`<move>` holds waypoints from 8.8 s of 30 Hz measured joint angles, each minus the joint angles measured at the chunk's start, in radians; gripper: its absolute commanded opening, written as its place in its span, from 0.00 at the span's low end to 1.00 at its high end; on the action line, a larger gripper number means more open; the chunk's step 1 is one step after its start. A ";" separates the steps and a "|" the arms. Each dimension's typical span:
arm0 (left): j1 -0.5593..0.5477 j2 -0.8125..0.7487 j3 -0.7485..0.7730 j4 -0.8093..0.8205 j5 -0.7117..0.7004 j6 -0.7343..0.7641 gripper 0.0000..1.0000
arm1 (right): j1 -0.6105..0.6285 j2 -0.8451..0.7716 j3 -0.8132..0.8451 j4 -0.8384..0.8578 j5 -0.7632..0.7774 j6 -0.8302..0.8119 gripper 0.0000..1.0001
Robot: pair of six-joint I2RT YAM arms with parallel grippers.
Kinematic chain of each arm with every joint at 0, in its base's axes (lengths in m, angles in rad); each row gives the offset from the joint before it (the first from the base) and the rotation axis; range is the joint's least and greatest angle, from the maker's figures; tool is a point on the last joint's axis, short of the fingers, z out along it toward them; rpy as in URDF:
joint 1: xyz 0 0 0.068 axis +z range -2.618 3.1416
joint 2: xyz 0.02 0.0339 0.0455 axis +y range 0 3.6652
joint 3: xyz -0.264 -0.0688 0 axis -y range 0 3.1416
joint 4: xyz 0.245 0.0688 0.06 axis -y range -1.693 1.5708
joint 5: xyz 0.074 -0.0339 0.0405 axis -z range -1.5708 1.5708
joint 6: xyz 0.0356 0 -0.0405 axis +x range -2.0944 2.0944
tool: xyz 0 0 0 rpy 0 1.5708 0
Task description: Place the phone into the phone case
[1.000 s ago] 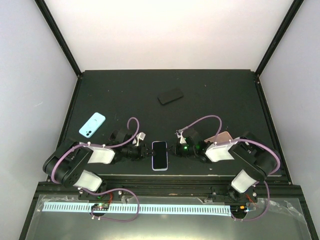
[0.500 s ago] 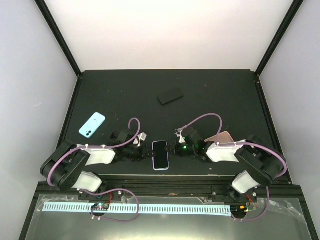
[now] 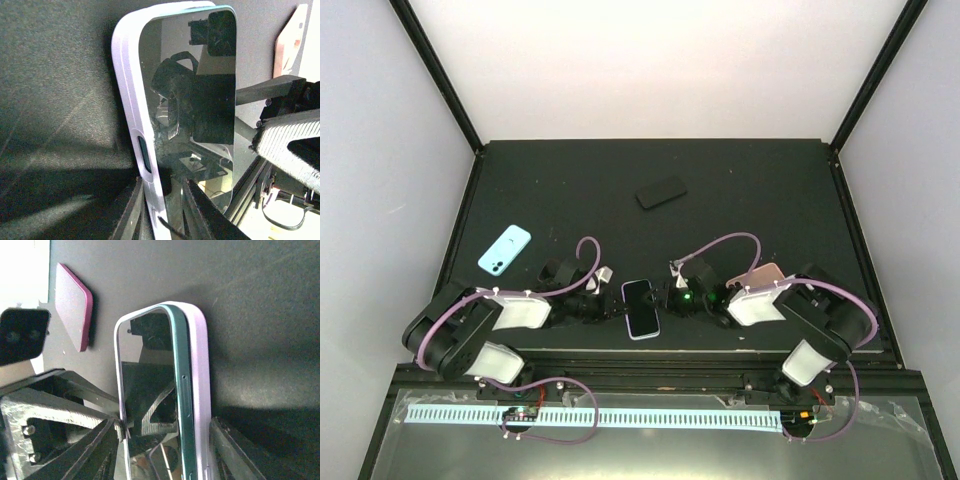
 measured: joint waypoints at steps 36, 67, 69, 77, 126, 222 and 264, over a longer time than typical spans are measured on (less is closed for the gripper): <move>0.010 -0.058 0.023 -0.148 -0.047 0.031 0.24 | -0.044 0.132 -0.163 0.644 -0.140 0.243 0.50; 0.003 -0.114 0.050 -0.267 -0.108 0.037 0.31 | -0.037 0.132 -0.053 0.440 -0.270 0.134 0.09; 0.003 -0.114 0.051 -0.269 -0.108 0.037 0.32 | -0.037 0.125 -0.050 0.425 -0.266 0.122 0.06; 0.003 -0.113 0.054 -0.270 -0.108 0.037 0.33 | -0.037 0.097 -0.037 0.301 -0.249 0.072 0.21; 0.267 -0.550 -0.027 -0.017 0.441 -0.164 0.07 | -0.070 -0.124 -0.089 0.610 -0.338 0.228 0.43; 0.267 -0.602 0.175 -0.571 0.224 0.076 0.99 | -0.203 -0.325 0.026 0.026 -0.258 0.041 0.08; 0.267 -0.507 0.256 -0.859 -0.081 0.254 0.99 | -0.690 0.303 0.540 -0.457 -0.124 -0.340 0.49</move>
